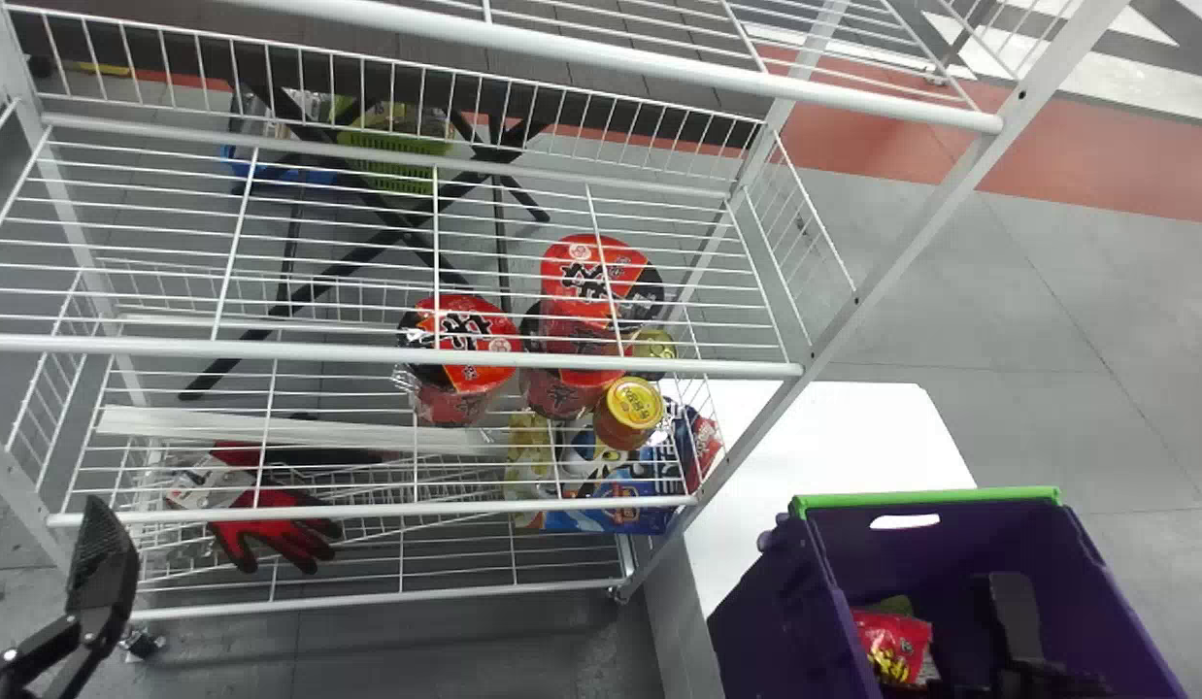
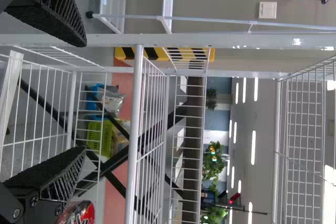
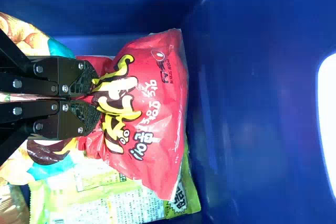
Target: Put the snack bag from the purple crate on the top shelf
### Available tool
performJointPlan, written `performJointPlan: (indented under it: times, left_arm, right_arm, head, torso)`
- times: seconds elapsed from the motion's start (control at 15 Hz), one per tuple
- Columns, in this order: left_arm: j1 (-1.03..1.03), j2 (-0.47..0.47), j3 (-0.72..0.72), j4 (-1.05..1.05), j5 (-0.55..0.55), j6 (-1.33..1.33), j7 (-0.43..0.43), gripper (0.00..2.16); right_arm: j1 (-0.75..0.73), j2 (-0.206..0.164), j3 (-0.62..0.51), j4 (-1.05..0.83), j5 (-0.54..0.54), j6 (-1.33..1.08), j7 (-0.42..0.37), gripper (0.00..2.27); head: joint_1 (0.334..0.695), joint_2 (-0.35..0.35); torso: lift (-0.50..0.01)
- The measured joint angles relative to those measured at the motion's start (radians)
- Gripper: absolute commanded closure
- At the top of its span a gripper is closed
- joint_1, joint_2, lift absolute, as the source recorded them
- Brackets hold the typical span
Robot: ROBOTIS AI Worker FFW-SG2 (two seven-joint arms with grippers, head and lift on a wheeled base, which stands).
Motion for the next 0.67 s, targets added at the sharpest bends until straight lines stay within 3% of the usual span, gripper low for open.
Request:
performJointPlan:
  times: [0.67]
  left_arm:
    - [-0.012, 0.005, -0.001, 0.008, 0.007, 0.002, 0.005, 0.12]
  right_arm:
    - [-0.007, 0.014, 0.011, 0.005, 0.004, -0.026, -0.001, 2.25]
  head:
    - [0.695, -0.350]
  torso:
    - [-0.322]
